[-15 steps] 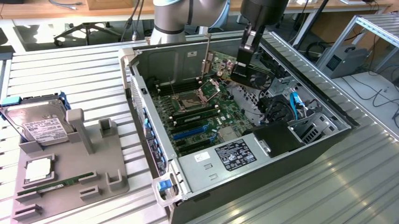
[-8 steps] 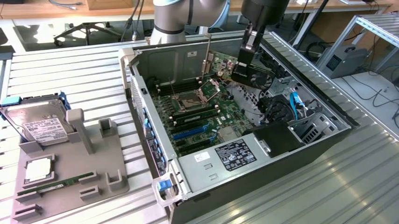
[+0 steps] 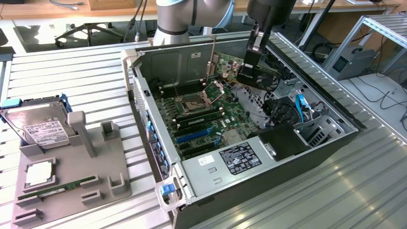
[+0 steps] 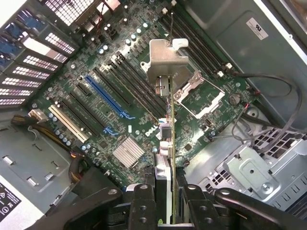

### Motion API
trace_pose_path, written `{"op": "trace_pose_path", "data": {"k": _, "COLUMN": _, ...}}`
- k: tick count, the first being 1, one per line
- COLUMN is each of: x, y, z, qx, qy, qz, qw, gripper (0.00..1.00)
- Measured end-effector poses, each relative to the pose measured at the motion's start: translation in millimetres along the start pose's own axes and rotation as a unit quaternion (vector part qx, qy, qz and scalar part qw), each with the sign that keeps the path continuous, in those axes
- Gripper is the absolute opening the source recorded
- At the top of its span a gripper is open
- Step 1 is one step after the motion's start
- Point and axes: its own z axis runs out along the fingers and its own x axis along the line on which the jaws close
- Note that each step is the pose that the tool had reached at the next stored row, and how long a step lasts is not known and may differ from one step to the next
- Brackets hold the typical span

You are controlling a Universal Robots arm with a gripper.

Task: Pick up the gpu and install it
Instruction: 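Insert the gpu into the slot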

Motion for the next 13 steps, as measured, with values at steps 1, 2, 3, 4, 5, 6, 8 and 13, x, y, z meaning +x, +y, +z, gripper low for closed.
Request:
{"op": "trace_pose_path", "data": {"k": 1, "x": -0.2, "y": -0.2, "z": 0.0, "qx": 0.0000, "qy": 0.0000, "qz": -0.001, "qw": 1.0000, "gripper": 0.27}}
{"op": "trace_pose_path", "data": {"k": 2, "x": -0.3, "y": -0.4, "z": 0.0, "qx": -0.0001, "qy": -0.0001, "qz": -0.003, "qw": 1.0000, "gripper": 0.27}}
{"op": "trace_pose_path", "data": {"k": 3, "x": -0.5, "y": -0.5, "z": 0.0, "qx": -0.0001, "qy": -0.0001, "qz": -0.004, "qw": 1.0000, "gripper": 0.27}}
{"op": "trace_pose_path", "data": {"k": 4, "x": -0.7, "y": -0.7, "z": 0.0, "qx": -0.0001, "qy": -0.0001, "qz": -0.005, "qw": 1.0000, "gripper": 0.27}}
{"op": "trace_pose_path", "data": {"k": 5, "x": -0.9, "y": -0.9, "z": 0.0, "qx": -0.0002, "qy": -0.0001, "qz": -0.006, "qw": 1.0000, "gripper": 0.27}}
{"op": "trace_pose_path", "data": {"k": 6, "x": -1.0, "y": -1.0, "z": 0.1, "qx": -0.0002, "qy": -0.0002, "qz": -0.007, "qw": 1.0000, "gripper": 0.27}}
{"op": "trace_pose_path", "data": {"k": 8, "x": -1.5, "y": -1.5, "z": 0.1, "qx": -0.0003, "qy": -0.0003, "qz": -0.012, "qw": 0.9999, "gripper": 0.27}}
{"op": "trace_pose_path", "data": {"k": 13, "x": -2.2, "y": -2.3, "z": 0.1, "qx": -0.0005, "qy": -0.0005, "qz": -0.018, "qw": 0.9998, "gripper": 0.27}}
